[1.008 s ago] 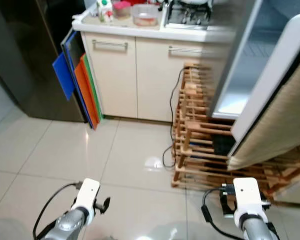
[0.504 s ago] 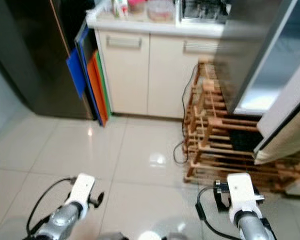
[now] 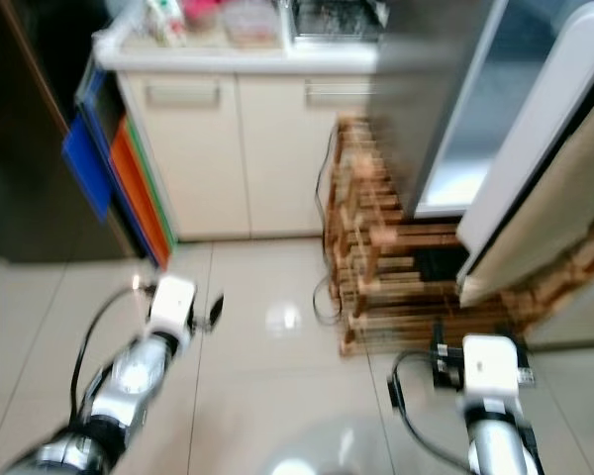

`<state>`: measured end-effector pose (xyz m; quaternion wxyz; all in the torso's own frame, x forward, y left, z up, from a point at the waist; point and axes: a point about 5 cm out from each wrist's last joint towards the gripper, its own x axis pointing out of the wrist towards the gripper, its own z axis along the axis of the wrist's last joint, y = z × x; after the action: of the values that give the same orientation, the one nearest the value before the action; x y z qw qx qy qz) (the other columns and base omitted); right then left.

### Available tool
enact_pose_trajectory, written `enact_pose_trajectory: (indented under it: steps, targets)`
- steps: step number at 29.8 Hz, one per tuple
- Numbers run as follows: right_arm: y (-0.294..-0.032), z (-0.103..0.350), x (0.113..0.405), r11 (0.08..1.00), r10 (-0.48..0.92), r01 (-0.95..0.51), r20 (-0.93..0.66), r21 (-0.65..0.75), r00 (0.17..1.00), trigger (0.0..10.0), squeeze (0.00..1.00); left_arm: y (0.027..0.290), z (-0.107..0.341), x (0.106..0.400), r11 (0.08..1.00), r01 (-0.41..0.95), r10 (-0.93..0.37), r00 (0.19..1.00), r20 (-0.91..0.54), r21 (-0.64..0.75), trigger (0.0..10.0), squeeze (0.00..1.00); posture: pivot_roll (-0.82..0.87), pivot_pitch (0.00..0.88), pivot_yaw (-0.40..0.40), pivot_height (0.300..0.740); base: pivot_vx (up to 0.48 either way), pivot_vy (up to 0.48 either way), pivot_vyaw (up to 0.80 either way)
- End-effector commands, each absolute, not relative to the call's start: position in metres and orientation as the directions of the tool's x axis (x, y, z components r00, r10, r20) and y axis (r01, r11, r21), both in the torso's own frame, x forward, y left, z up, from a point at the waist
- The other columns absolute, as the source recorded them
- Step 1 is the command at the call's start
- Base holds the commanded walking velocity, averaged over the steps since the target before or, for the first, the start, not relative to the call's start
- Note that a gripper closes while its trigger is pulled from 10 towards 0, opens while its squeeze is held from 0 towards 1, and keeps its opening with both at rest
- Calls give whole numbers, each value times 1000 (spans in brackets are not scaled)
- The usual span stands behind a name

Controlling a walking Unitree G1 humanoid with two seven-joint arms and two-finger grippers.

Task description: Restocking fridge

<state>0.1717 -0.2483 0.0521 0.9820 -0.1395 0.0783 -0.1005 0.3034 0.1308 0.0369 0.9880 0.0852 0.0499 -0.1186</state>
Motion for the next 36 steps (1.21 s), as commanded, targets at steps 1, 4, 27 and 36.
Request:
enact_pose_trajectory:
  steps: [1,4,27,36]
  targets:
    - [-250,53,176,951,-166,132,-103,-280,981,10000,0,121,46,307,952,271,-262,962,-76,146,10000,0,-100,34,23,740,461,0,0]
    - [-247,53,179,959,-103,80,-72,-271,992,10000,0,113,51,309,946,293,-286,956,-66,138,10000,0,-99,31,28,740,160,0,0]
    - [-240,85,293,969,-69,67,1,-240,998,10000,0,99,53,304,936,331,-321,942,-95,116,10000,0,-100,43,33,740,0,0,0]
    - [-225,82,298,977,-64,73,53,-202,997,10000,0,92,64,309,929,351,-345,936,-70,120,10000,0,-102,46,38,740,335,0,0]
